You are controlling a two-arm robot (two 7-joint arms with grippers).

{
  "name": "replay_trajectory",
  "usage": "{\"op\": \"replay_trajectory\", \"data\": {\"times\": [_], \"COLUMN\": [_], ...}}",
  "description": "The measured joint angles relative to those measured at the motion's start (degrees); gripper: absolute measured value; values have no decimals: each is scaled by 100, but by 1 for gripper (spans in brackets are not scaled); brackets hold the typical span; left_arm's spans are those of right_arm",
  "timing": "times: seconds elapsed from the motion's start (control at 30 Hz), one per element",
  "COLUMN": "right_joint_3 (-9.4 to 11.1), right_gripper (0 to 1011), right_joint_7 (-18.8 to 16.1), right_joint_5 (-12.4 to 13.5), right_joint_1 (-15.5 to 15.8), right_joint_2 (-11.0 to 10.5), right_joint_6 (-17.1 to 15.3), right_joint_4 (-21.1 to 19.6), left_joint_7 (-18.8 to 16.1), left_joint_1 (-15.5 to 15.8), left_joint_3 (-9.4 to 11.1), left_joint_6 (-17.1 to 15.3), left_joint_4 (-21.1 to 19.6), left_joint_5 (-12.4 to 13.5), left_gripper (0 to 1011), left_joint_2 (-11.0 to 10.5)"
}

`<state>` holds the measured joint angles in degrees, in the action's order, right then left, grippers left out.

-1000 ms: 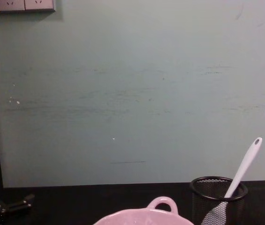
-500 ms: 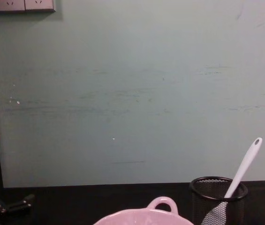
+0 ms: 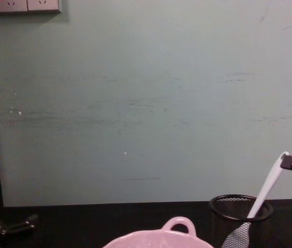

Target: Use the one hand to pick up the spoon and stir the clear water in the bowl.

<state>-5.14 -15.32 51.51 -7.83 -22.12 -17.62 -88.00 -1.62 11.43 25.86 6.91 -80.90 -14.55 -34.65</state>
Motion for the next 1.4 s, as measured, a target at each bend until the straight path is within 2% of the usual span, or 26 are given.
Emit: {"op": "replay_trajectory", "data": {"times": [0.17, 0.37, 0.67, 1.0, 1.4], "right_joint_3": [-1, -120, -363, -662, -813], "right_gripper": [1002, 1002, 1002, 1002, 1002], "right_joint_7": [92, 167, 264, 232, 233], "right_joint_5": [370, 506, 481, 441, 527], "right_joint_1": [-291, -570, -930, -1320, -1291], "right_joint_2": [97, 118, 53, 70, 5], "right_joint_6": [-303, -442, -477, -362, -217], "right_joint_4": [256, 543, 836, 1245, 1172], "left_joint_7": [0, 0, 0, 0, 0], "left_joint_1": [0, 0, 0, 0, 0], "left_joint_3": [0, 0, 0, 0, 0], "left_joint_6": [0, 0, 0, 0, 0], "left_joint_4": [0, 0, 0, 0, 0], "left_joint_5": [0, 0, 0, 0, 0], "left_gripper": [1011, 1011, 1011, 1011, 1011], "left_joint_2": [0, 0, 0, 0, 0]}}
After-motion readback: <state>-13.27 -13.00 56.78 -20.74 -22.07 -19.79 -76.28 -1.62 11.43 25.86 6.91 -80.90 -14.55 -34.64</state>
